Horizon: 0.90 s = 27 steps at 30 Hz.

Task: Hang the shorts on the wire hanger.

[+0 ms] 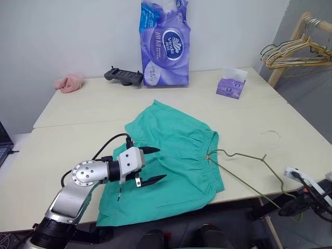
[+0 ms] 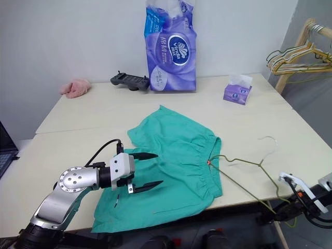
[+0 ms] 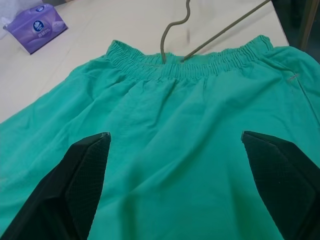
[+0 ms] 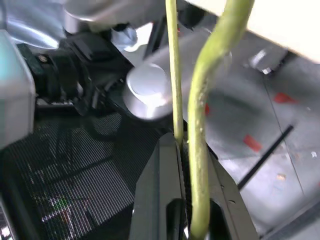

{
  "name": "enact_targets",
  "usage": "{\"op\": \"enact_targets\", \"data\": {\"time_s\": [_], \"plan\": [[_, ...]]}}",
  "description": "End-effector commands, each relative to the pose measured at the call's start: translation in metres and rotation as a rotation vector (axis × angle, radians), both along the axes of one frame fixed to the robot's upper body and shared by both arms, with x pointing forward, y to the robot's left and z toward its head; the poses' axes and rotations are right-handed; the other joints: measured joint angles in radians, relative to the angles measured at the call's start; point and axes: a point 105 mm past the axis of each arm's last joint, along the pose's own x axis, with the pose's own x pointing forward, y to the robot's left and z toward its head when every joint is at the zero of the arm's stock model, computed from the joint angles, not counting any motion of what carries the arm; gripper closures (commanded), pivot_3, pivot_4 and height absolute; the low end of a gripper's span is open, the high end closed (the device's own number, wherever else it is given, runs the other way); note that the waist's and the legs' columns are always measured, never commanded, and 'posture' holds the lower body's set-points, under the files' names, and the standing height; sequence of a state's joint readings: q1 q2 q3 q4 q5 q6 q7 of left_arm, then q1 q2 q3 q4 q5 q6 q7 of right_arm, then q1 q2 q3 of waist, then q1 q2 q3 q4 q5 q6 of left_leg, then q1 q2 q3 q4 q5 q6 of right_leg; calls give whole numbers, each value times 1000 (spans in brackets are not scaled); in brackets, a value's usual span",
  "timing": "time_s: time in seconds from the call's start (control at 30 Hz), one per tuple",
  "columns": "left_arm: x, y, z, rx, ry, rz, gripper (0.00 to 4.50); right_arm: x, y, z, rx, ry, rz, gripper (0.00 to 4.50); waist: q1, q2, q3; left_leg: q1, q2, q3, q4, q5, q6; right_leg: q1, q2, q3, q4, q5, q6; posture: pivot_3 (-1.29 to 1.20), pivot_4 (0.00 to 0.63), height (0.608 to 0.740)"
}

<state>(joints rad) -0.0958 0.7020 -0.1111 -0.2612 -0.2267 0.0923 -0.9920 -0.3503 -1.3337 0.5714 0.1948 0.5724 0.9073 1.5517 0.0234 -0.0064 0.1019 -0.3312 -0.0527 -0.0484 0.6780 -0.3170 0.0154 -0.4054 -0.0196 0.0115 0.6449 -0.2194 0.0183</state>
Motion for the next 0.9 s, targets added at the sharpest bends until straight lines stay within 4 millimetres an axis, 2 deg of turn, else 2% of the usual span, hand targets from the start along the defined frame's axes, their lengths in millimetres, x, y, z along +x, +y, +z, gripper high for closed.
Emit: {"op": "enact_targets", "data": {"time_s": [0.03,0.47,0.67,0.9], "plan": [[6,4,11,9,-61,12,33,5,18,7,81,15,38,4500,2,-1,3,-1,0,-1,0,0,0,0,0,-1,0,0,0,97,82,740],[7,0,15,24,-94,4,33,49,46,-5,136,-41,-71,4500,11,-4,7,-4,0,-3,0,0,0,-2,-1,-3,-1,0,0,120,73,740],[10,-1,14,36,-107,-14,33,76,61,8,210,-44,-228,4500,11,-4,7,-4,0,-4,0,0,0,-2,-1,-2,-1,0,0,109,70,740],[13,-1,14,43,-121,-26,33,84,68,9,213,-52,-227,4500,23,-4,6,-17,-1,-5,1,0,-1,-15,-1,-2,-1,4,-6,107,61,740]]}}
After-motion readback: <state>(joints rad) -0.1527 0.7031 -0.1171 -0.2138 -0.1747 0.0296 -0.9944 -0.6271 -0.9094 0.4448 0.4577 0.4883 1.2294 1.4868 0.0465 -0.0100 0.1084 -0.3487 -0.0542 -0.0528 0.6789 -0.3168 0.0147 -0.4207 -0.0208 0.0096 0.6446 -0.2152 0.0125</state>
